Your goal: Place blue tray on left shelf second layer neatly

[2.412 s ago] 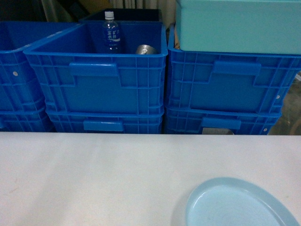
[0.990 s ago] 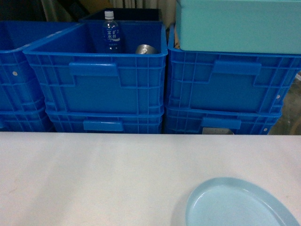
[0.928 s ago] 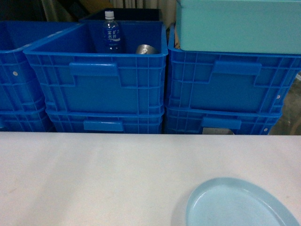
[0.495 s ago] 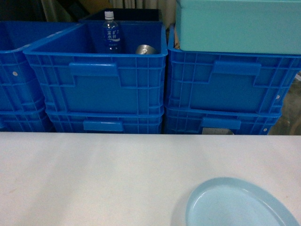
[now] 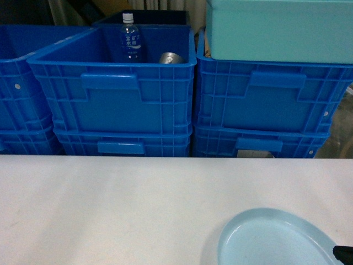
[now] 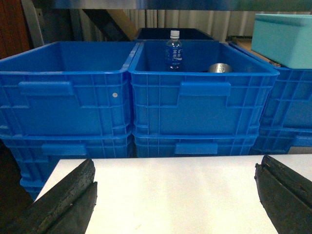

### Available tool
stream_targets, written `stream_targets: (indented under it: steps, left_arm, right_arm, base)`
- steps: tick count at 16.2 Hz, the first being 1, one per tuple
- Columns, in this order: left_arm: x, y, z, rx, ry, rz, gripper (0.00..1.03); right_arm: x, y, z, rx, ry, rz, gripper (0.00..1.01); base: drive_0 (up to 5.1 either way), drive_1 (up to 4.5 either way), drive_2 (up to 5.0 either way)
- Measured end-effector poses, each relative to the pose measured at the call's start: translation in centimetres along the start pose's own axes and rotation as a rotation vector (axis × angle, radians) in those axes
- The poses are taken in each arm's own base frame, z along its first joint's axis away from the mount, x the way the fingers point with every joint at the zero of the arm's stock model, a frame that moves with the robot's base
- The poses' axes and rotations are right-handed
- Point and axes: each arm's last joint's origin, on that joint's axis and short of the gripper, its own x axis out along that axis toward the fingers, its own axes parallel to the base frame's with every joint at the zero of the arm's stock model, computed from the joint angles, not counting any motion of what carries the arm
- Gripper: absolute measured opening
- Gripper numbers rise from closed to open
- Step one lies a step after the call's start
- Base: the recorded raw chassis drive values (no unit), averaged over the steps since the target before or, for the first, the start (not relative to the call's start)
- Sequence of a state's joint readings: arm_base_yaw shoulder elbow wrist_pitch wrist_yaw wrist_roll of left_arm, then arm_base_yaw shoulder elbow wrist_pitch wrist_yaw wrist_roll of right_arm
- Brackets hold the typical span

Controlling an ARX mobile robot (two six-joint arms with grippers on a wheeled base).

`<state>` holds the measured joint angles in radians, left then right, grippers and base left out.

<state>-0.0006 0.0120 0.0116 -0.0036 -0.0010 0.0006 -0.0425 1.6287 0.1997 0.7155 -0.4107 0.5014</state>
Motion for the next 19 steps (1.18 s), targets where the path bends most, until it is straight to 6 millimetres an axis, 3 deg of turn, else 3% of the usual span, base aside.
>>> stream_targets:
  steps: [8,13,19]
  left_arm:
    - [0.0,0.0,0.0,0.000,0.000,0.000,0.98]
    - [0.0,0.0,0.0,0.000,0.000,0.000,0.98]
    - [0.0,0.0,0.0,0.000,0.000,0.000,0.98]
  right_arm:
    - [1.7,-0.1,-1.3,0.065,0.007,-0.054,0.98]
    - [4.2,0.5,-1.1,0.108,-0.004,-0.075,0.98]
    - [4.7,0.4,-0.8,0.103,-0.010,-0.087,0.98]
  base:
    - [0.0,0.00,0.0]
    - [0.0,0.00,0.0]
    - [0.0,0.00,0.0]
